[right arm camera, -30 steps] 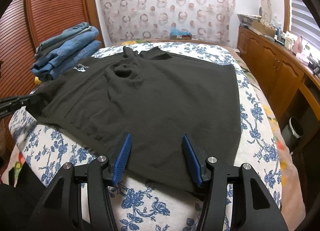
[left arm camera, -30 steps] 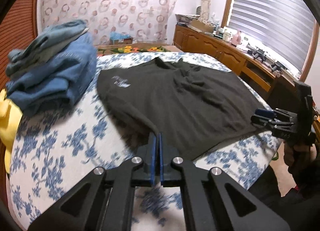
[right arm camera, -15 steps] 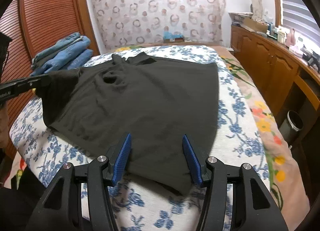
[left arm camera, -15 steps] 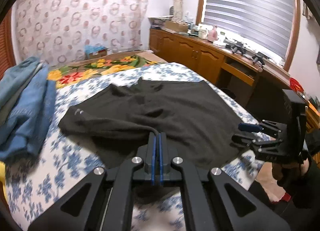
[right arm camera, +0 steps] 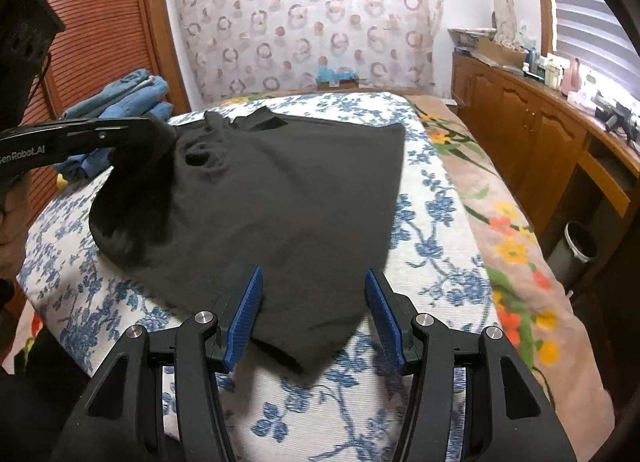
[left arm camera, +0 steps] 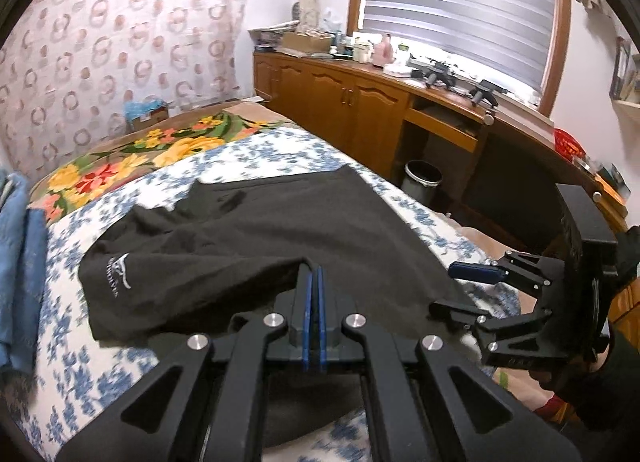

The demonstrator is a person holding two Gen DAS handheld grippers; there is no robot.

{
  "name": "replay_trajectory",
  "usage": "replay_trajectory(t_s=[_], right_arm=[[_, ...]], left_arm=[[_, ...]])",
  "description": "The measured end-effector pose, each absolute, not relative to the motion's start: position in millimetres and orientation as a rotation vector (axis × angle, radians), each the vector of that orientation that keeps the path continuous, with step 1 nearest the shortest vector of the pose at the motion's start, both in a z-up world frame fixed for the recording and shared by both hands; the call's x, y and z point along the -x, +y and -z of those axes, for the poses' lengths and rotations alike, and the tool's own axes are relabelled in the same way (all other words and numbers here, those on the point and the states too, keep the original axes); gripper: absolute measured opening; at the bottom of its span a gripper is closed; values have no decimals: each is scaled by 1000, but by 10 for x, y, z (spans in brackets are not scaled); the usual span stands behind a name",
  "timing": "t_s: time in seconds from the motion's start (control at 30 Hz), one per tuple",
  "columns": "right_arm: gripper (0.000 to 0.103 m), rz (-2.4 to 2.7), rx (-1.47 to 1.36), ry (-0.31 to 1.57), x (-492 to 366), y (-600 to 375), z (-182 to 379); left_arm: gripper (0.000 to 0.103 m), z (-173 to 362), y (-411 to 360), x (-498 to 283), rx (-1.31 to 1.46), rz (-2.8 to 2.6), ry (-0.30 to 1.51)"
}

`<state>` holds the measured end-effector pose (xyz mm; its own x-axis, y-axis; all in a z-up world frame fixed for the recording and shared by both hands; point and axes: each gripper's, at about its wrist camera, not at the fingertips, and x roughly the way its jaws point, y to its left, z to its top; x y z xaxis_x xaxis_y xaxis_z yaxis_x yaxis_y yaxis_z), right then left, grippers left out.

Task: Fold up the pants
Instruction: 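Lift the held shirt side with the left gripper and fold it toward the shirt's middle, then open the left gripper and withdraw it from the folded side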

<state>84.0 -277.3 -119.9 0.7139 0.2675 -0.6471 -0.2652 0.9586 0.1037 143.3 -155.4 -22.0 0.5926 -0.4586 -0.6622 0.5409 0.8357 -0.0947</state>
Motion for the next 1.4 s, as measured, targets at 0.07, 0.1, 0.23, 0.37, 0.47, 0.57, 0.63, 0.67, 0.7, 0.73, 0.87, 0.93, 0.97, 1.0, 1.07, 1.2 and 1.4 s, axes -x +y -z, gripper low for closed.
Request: replay_trajectory(t_s=[0.07, 0.1, 0.23, 0.37, 0.47, 0.57, 0.63, 0.67, 0.7, 0.73, 0.87, 0.93, 0.97, 1.0, 1.07, 1.2, 1.4], right_arm=[[54, -287, -12, 710, -811, -2834, 1179], [54, -281, -17, 706, -800, -2872, 1165], [54, -258, -28, 697, -785, -2964, 1133], [54, -239, -34, 695, -766, -3050, 1128], [54, -228, -37, 695, -753, -3108, 1137], [54, -222, -43, 694, -756, -3148, 1135], [54, -218, -47, 691, -758, -3160, 1133], [54, -218, -50, 691, -761, -3161, 1129], [54, -218, -52, 690, -766, -3156, 1127], [54, -219, -51, 689, -767, -3154, 1126], [54, -228, -45, 686, -800, -3085, 1104], [54, -235, -39, 684, -820, -3029, 1082], [54, -238, -37, 683, -828, -3004, 1074], [54, -243, -35, 682, -837, -2972, 1064], [54, -252, -30, 680, -851, -2915, 1051], [54, -270, -17, 679, -888, -2796, 1031], [54, -296, -4, 680, -935, -2649, 1019]], left_arm=[[0, 189, -1672, -1427, -130, 603, 731], [0, 163, -1751, -1417, -139, 614, 727], [0, 70, -1965, -1408, -155, 637, 710], [0, 37, -2092, -1468, -151, 649, 711], [0, 80, -2126, -1505, -149, 632, 730], [0, 140, -2115, -1525, -140, 614, 754], [2, 169, -2085, -1508, -152, 591, 762], [3, 180, -2068, -1514, -155, 584, 765], [4, 185, -2034, -1498, -158, 574, 767], [5, 186, -2002, -1486, -157, 565, 766], [14, 178, -1858, -1440, -160, 538, 760], [25, 158, -1761, -1391, -159, 531, 751], [33, 158, -1730, -1384, -158, 529, 749], [35, 156, -1674, -1376, -152, 526, 746], [38, 168, -1552, -1363, -136, 508, 748], [44, 205, -1357, -1331, -113, 483, 747], [48, 243, -1116, -1246, -67, 476, 757]])
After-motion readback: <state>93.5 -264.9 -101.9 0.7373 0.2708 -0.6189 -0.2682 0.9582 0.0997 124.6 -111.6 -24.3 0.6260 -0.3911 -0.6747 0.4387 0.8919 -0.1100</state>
